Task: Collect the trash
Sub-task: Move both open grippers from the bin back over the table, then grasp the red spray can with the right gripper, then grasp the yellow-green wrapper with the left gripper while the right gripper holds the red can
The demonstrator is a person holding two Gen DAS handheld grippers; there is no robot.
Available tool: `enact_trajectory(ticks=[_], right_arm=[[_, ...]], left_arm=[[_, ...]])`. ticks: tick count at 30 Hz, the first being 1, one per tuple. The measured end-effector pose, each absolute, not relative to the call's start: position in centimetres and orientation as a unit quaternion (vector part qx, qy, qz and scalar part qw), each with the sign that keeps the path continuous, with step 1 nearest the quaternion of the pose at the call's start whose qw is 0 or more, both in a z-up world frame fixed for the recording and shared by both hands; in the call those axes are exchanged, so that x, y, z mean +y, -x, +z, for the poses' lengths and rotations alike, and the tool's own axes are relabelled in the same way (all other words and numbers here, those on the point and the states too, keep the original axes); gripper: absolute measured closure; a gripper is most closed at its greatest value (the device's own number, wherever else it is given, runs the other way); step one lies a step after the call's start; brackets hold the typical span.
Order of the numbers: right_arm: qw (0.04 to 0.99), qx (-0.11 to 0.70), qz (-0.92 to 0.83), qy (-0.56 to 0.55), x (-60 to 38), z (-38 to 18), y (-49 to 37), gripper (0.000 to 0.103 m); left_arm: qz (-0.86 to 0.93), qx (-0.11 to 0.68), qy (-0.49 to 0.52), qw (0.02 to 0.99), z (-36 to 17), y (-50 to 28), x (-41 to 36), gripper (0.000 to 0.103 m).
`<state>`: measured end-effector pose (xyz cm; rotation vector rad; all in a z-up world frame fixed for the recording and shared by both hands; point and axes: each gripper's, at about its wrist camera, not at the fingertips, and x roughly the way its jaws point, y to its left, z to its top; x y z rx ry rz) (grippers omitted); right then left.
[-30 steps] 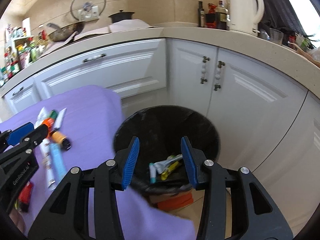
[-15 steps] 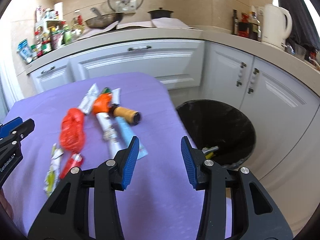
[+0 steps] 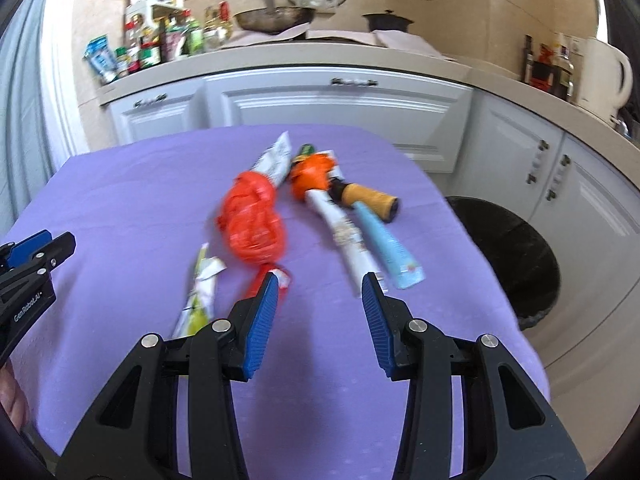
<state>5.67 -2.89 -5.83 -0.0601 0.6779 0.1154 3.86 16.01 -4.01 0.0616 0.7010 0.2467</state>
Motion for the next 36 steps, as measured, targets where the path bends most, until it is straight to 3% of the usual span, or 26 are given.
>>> enact_trajectory(ticks=[14, 16, 18, 36], right_arm=[[0.923, 0.374, 0.067, 0.054, 0.1, -7.7, -6.9, 0.061], [0.920, 0.381, 0.070, 0.052, 0.1, -7.9, -7.0, 0.067], [0.917, 0.389, 0.075, 0.048, 0.0, -8.2, -7.1, 0.080], [0.939, 0.338, 0.034, 0.052, -4.6, -6.2, -5.8, 0.080]], left_arm=[[0.125, 0.356, -0.004, 0.926, -5.2, -3.8, 17.9, 0.068], [0.119, 0.358, -0.006, 0.926, -5.3, -3.9, 17.3, 0.066], [0.113, 0.359, -0.007, 0.926, -5.4, -4.0, 16.9, 0.064], [0.054, 0.360, -0.019, 0.931, -4.6, -4.8, 10.3, 0.063]])
